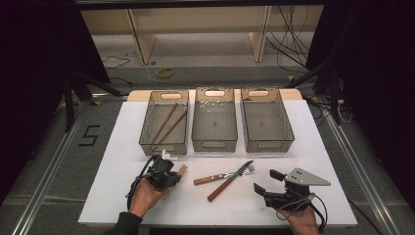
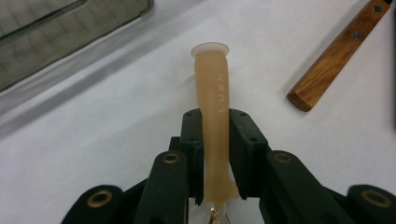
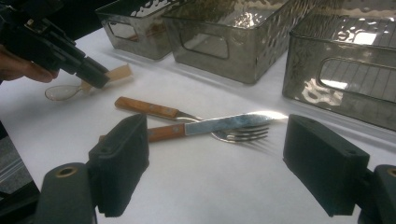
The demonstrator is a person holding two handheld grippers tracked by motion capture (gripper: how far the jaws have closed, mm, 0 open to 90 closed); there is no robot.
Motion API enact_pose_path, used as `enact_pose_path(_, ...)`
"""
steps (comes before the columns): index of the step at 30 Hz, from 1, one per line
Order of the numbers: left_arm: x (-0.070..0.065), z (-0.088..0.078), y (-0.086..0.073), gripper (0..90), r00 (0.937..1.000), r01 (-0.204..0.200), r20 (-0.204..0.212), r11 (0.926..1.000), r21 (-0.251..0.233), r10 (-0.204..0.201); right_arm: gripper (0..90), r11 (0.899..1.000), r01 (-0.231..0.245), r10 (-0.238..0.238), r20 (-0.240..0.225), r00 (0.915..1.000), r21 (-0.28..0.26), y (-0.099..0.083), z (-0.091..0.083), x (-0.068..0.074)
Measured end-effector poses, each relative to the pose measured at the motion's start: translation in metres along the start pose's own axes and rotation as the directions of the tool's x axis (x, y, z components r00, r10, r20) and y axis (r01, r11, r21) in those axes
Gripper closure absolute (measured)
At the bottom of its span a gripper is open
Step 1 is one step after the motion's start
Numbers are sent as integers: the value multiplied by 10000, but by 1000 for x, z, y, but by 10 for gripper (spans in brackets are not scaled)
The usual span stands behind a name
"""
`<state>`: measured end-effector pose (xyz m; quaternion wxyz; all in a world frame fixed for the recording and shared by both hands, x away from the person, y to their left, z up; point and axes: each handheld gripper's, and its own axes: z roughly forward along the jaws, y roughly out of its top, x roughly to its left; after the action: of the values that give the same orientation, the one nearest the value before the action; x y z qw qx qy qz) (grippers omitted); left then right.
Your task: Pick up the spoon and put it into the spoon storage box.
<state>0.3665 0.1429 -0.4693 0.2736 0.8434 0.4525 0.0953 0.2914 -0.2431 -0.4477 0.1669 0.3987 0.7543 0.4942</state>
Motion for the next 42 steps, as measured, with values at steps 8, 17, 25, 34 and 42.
enact_pose_path(8, 2, -12, 4, 763, 9989, -2, 465, 9991, -418, 21, 233, 10000, -10, 10, -2, 10000, -5, 0, 0, 0)
enact_pose_path(17, 4, -19, 13, 764, 9957, -119, 904, 9979, -644, 177, 233, 10000, -58, 58, -5, 10000, 1, 0, 1, 0)
enact_pose_path(25, 1, -27, 33, 763, 9938, -364, 1005, 9939, -1038, 469, 233, 10000, -79, 79, 11, 10000, -3, 0, 0, 0)
enact_pose_path(34, 0, -33, 57, 763, 9921, -489, 1066, 9873, -1511, 654, 233, 9999, -115, 115, 11, 9999, 6, 0, 0, 0)
enact_pose_path(42, 5, -39, 79, 763, 9906, -452, 1177, 9778, -2048, 704, 233, 9999, -113, 113, 0, 9999, 10, 0, 0, -1)
